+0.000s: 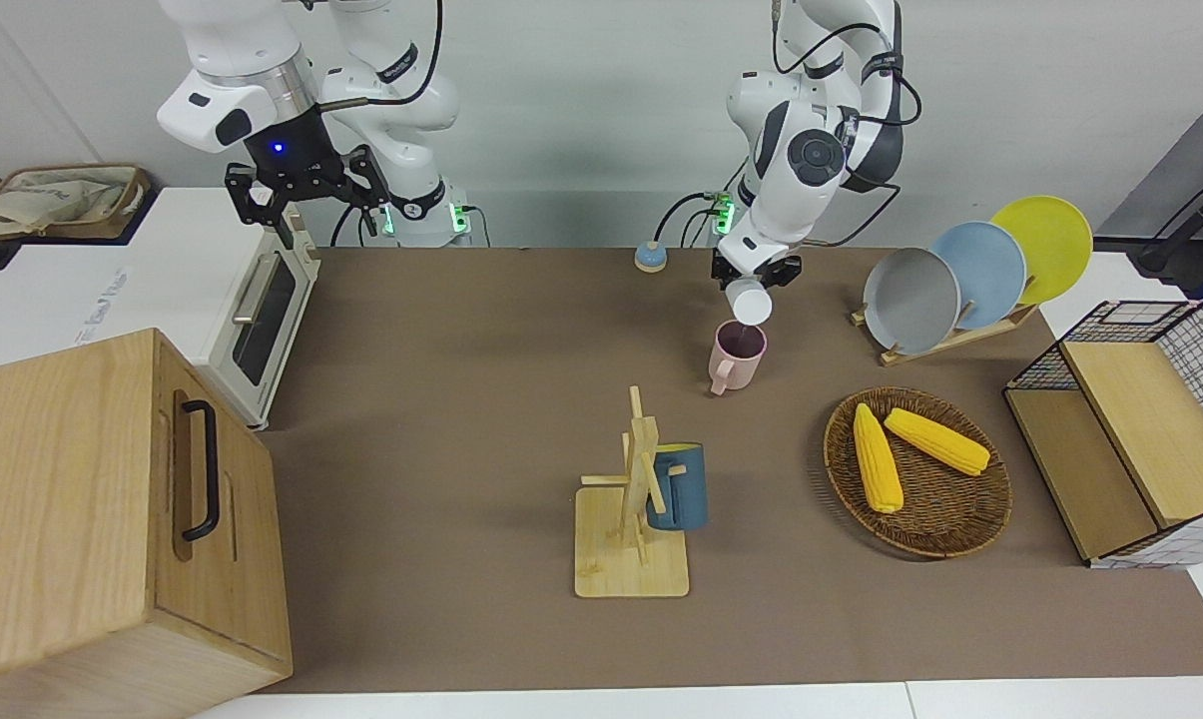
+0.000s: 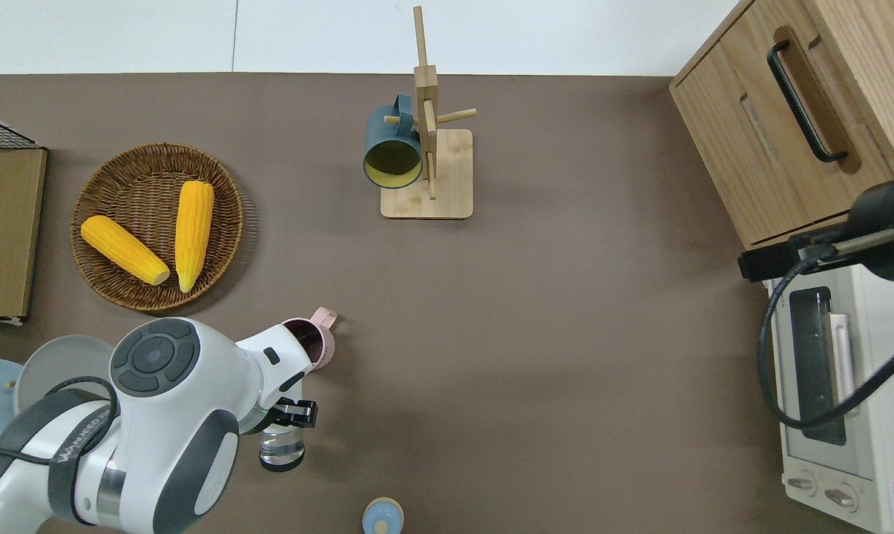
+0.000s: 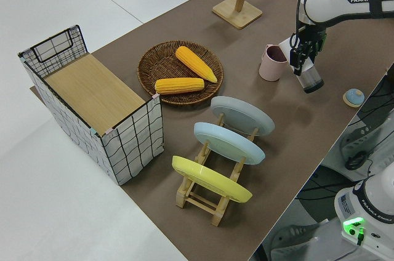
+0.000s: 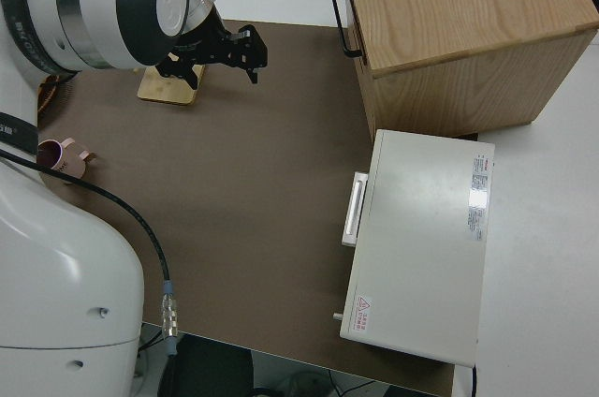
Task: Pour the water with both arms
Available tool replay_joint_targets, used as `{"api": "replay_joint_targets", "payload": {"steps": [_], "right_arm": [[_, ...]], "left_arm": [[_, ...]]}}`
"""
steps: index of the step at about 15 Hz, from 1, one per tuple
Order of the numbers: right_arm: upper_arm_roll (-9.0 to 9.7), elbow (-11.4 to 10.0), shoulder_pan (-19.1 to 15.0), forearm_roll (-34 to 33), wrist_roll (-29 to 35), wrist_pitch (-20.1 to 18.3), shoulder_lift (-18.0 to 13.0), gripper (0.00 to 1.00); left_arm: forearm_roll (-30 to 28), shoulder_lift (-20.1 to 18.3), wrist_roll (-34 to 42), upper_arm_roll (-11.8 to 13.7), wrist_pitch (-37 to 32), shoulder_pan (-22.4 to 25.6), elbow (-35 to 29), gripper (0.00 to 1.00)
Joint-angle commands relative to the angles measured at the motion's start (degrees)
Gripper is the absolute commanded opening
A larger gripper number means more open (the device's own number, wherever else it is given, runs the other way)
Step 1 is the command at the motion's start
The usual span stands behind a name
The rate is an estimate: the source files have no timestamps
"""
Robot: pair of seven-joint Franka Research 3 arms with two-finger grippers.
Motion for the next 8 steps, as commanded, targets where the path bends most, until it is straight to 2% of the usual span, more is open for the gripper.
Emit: {"api": "replay_joint_targets", "payload": {"steps": [1,8], "right_arm": [[0.19,-0.39,-0.15,-0.47,-0.20,-0.54,-0.51,0.992],[0.19,-0.39,-0.15,-0.47,-0.20,-0.54,-0.51,0.992]], "left_arm": [[-0.07,-0.11,0.84,0.06,-2.59,1.11,2.12,0.00],[-0.07,0.16,0.75,0.06,-4.25,1.46,3.61,0.00]]}}
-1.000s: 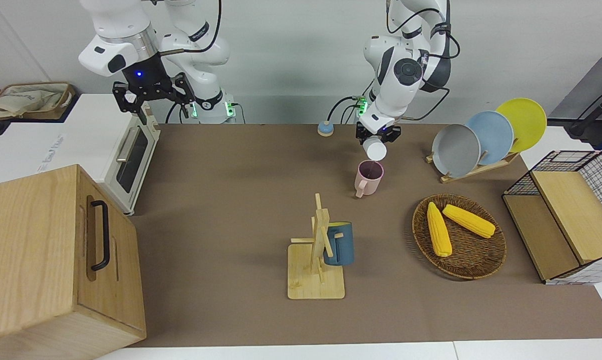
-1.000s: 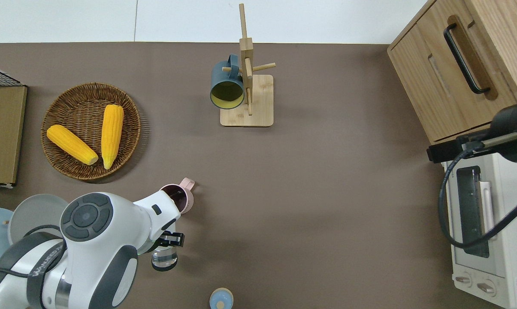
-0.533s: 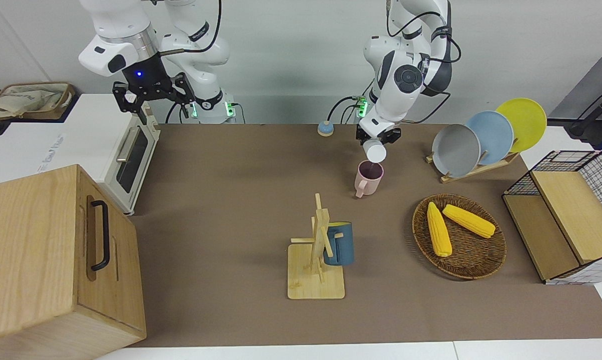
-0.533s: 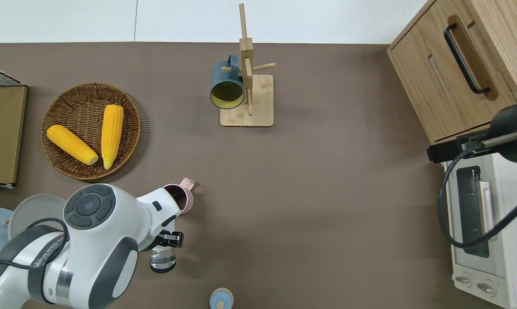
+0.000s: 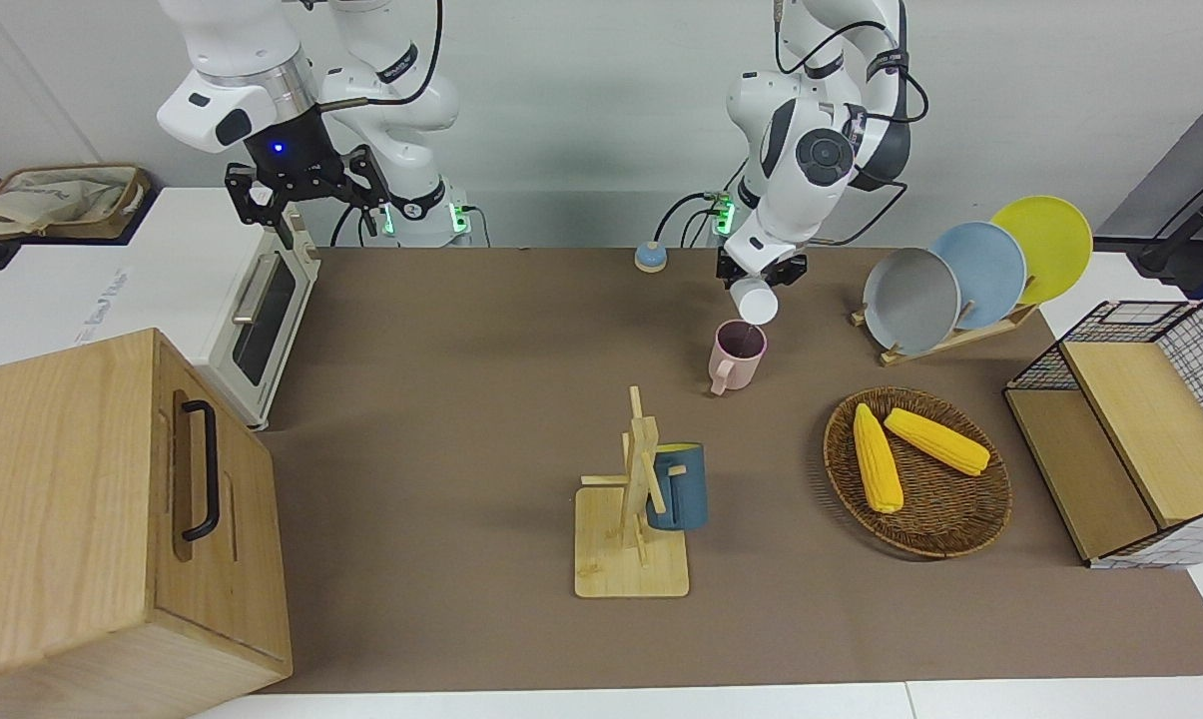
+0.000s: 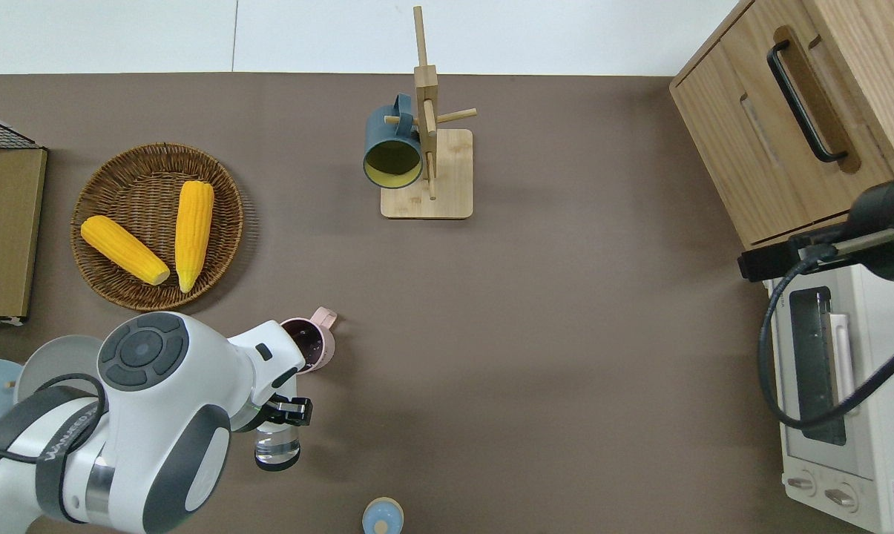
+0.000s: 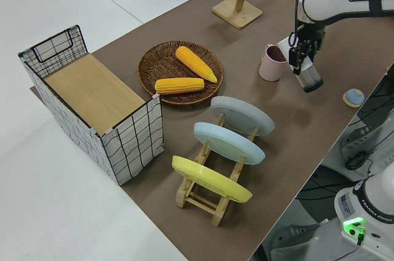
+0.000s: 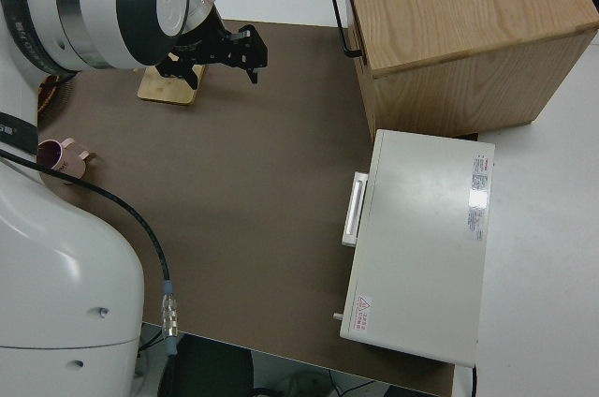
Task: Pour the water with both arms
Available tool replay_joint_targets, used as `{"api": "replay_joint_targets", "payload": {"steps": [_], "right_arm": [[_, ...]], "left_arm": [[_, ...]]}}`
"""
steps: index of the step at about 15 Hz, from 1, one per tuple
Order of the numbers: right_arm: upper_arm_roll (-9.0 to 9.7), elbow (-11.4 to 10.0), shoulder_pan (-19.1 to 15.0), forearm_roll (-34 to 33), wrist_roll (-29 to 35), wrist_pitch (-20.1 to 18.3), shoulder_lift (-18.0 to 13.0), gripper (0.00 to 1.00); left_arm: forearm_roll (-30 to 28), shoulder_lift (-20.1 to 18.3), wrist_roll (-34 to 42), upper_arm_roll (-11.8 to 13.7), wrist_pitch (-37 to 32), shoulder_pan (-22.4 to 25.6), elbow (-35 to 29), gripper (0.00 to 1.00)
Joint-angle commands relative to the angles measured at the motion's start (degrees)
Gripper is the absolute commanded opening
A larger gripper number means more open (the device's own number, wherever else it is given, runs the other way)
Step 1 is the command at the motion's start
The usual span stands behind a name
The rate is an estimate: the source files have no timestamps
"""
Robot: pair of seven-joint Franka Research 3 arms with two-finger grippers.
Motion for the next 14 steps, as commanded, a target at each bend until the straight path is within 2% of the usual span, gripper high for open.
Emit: {"api": "replay_joint_targets", "payload": {"steps": [1,14], "right_arm": [[0.19,-0.39,-0.15,-0.47,-0.20,-0.54,-0.51,0.992],[0.19,-0.39,-0.15,-0.47,-0.20,-0.54,-0.51,0.992]], "left_arm": [[-0.07,0.13,0.64,-0.04,-2.85,0.62,2.64,0.00],[0.98,0.04,0.55,-0.04,-3.73,0.62,2.99,0.00]]}}
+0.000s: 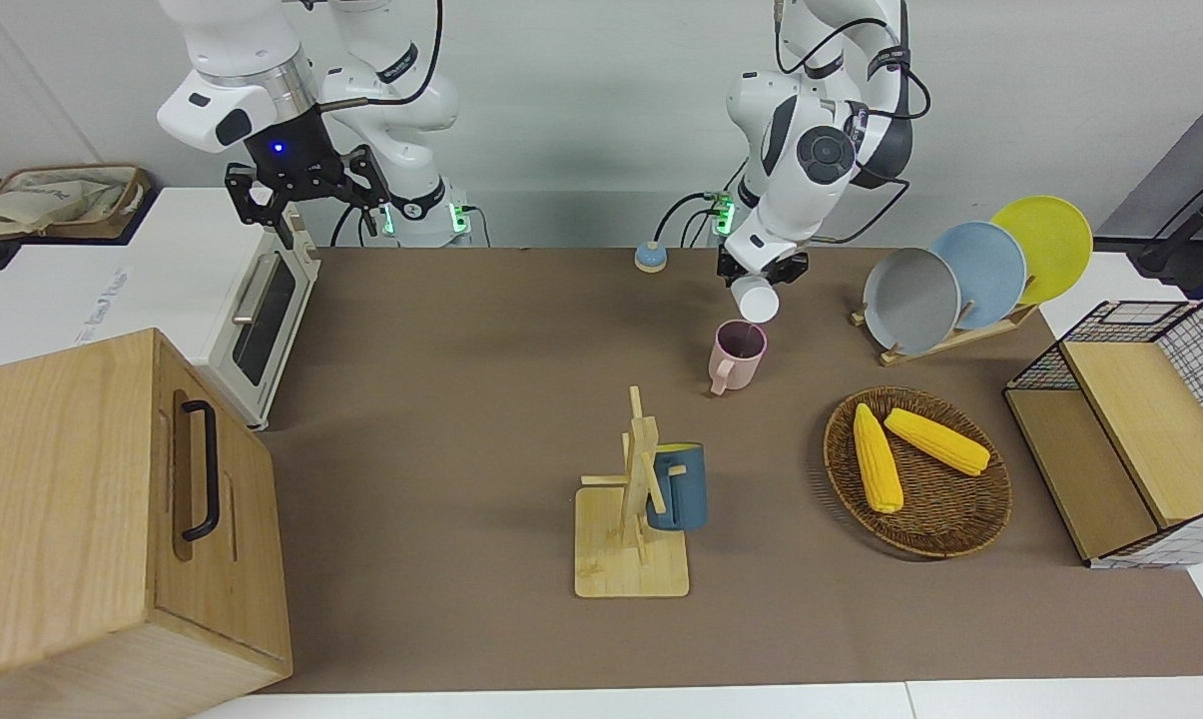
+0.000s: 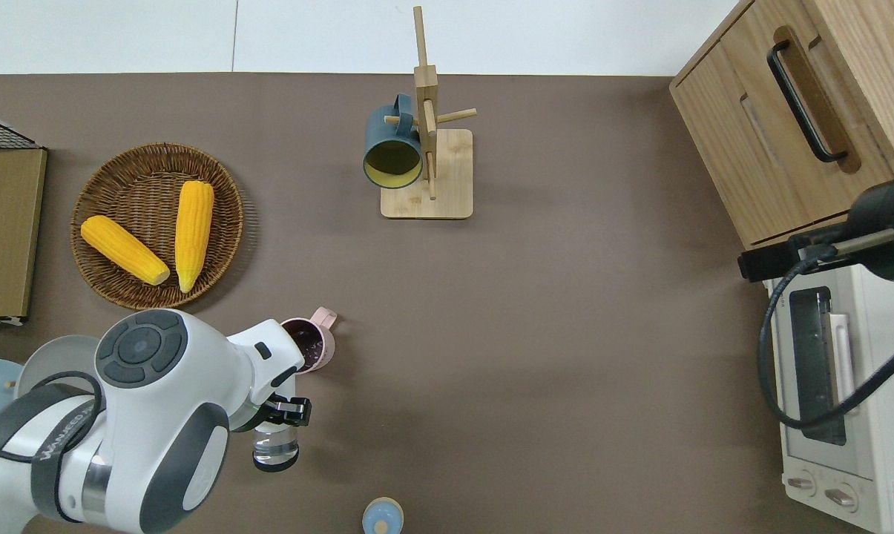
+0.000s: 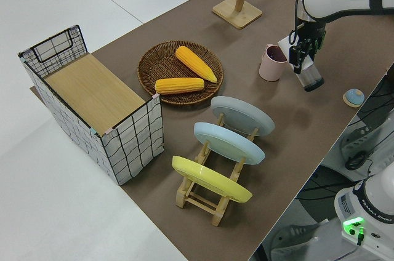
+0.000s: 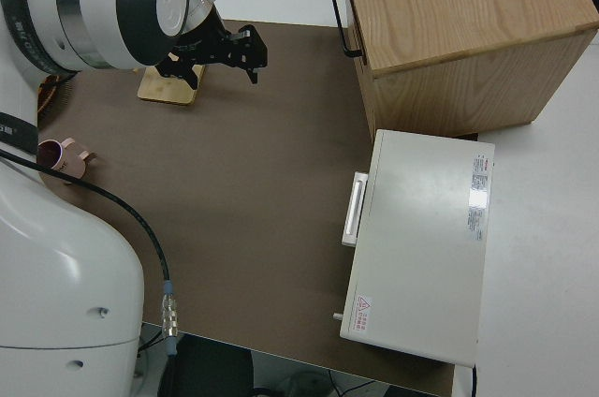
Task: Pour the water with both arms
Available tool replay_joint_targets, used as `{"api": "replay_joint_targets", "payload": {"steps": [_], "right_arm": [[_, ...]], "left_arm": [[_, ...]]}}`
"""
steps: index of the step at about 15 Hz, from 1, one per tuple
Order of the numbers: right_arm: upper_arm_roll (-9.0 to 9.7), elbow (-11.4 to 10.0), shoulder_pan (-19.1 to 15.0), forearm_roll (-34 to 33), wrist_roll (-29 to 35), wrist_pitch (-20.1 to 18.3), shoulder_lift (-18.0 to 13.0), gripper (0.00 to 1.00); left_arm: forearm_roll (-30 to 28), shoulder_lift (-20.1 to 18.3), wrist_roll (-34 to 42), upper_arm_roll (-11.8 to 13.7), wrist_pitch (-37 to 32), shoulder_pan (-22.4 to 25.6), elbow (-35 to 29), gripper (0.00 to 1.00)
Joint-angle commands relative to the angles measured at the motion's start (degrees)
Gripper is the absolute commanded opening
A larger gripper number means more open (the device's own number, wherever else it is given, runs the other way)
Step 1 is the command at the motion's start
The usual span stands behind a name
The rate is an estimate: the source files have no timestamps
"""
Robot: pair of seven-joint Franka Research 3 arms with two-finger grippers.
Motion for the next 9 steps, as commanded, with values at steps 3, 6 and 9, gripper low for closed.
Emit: {"api": "replay_joint_targets", "payload": {"steps": [3,6,9], "right_arm": [[0.19,-0.39,-0.15,-0.47,-0.20,-0.54,-0.51,0.992],[0.19,-0.39,-0.15,-0.47,-0.20,-0.54,-0.51,0.992],[0.19,-0.39,-0.15,-0.47,-0.20,-0.54,-0.51,0.992]], "left_arm": [[0.78,0.01,0.46,-0.04,-2.57,0.60,2.21,0.00],[0.78,-0.08,0.37,-0.04,-2.83,0.42,2.21,0.00],[0.78,-0.17,0.37,-0.13,-2.93,0.33,2.21,0.00]]}}
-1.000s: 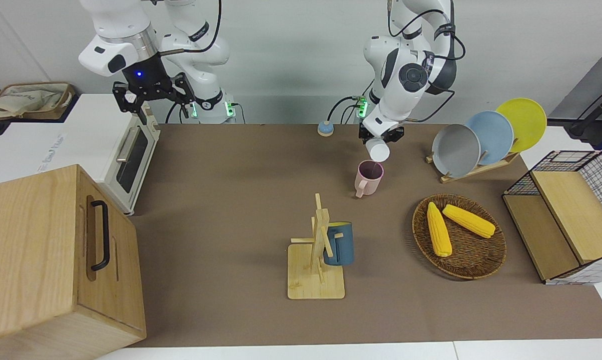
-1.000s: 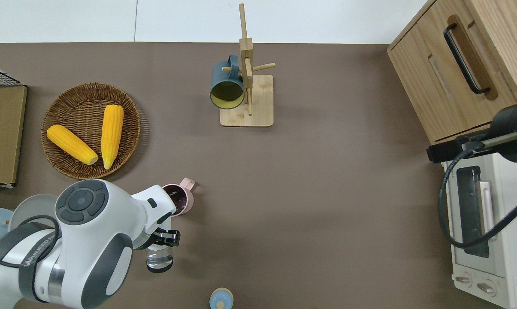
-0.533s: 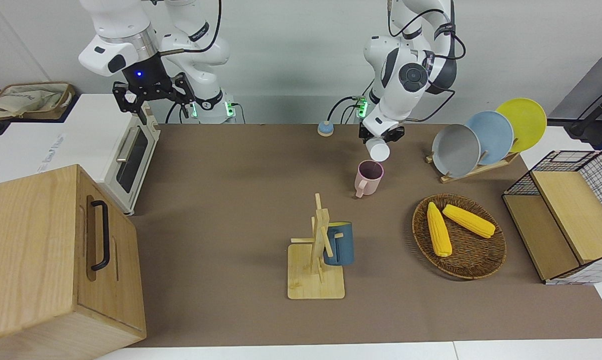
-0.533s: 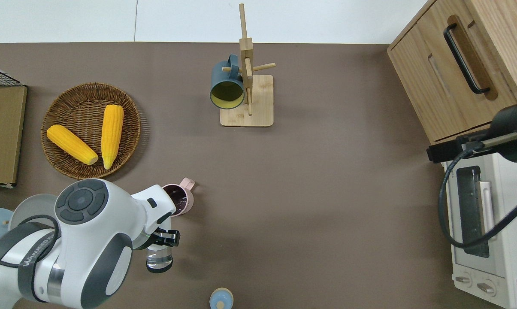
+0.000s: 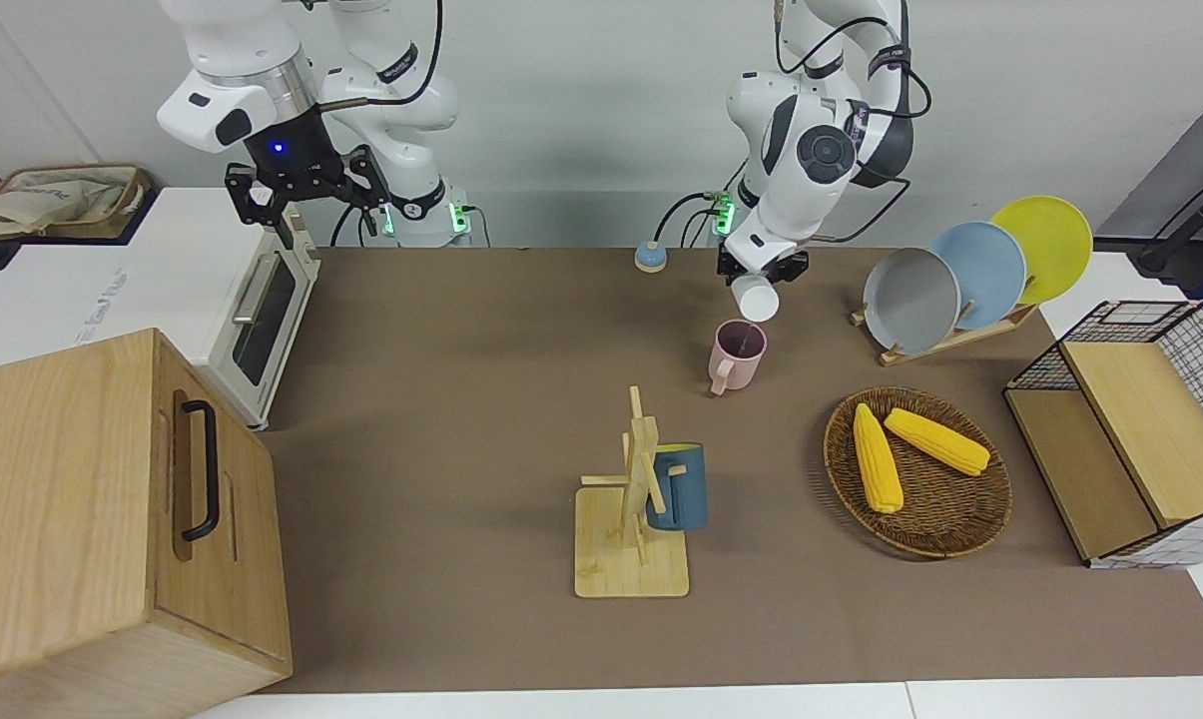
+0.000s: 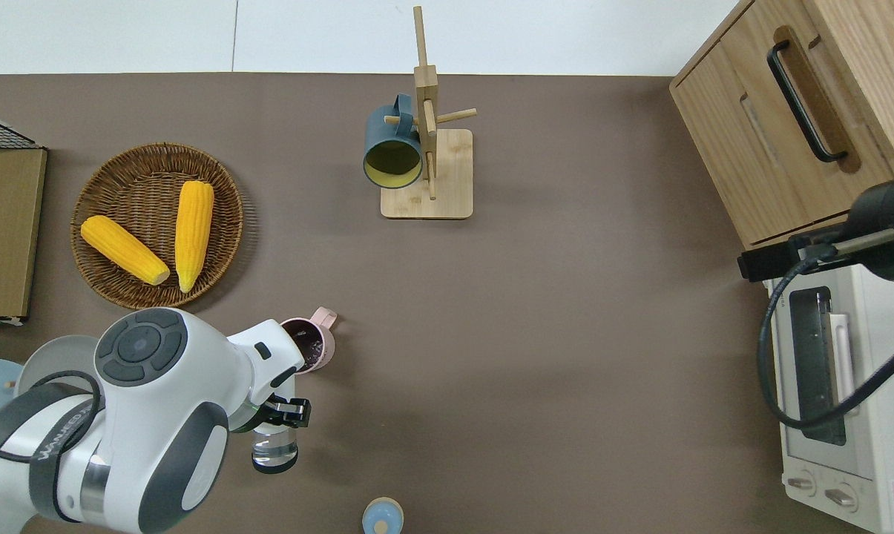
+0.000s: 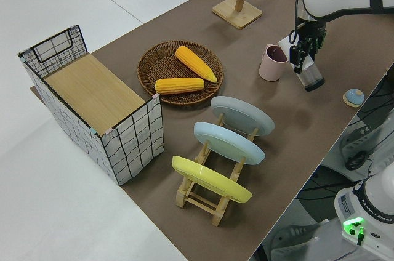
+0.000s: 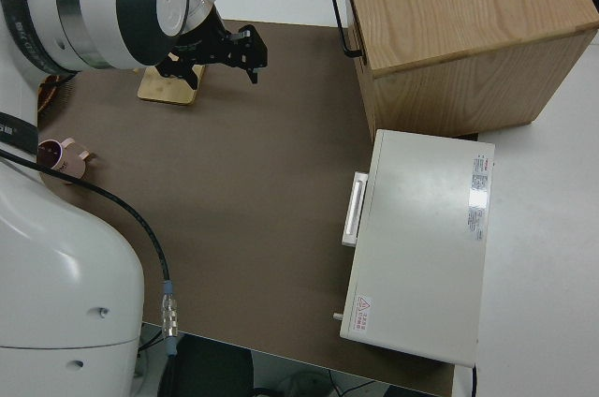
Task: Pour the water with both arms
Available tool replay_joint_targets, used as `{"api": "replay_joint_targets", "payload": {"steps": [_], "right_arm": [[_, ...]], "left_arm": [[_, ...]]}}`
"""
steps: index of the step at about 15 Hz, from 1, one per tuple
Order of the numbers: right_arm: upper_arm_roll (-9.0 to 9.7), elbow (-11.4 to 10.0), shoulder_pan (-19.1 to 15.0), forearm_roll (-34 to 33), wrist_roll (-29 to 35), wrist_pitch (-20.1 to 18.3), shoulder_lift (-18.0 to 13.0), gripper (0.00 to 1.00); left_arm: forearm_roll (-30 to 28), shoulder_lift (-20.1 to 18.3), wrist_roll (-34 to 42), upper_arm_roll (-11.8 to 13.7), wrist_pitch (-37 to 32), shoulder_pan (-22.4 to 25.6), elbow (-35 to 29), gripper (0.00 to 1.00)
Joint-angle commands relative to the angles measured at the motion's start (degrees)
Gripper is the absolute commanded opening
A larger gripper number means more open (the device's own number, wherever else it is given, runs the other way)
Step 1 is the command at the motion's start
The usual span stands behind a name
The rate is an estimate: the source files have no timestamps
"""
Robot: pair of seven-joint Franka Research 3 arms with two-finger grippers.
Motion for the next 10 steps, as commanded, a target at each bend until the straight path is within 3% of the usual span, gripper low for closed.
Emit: {"api": "replay_joint_targets", "payload": {"steps": [1,6,10], "right_arm": [[0.19,-0.39,-0.15,-0.47,-0.20,-0.54,-0.51,0.992],[0.19,-0.39,-0.15,-0.47,-0.20,-0.54,-0.51,0.992],[0.19,-0.39,-0.15,-0.47,-0.20,-0.54,-0.51,0.992]], "left_arm": [[0.77,-0.35,0.37,-0.13,-2.03,0.33,1.89,0.00],[0.68,-1.05,0.37,-0.21,-0.63,0.15,1.37,0.00],[0.15,-4.82,0.46,-0.22,3.76,-0.11,-1.79,0.00]]}}
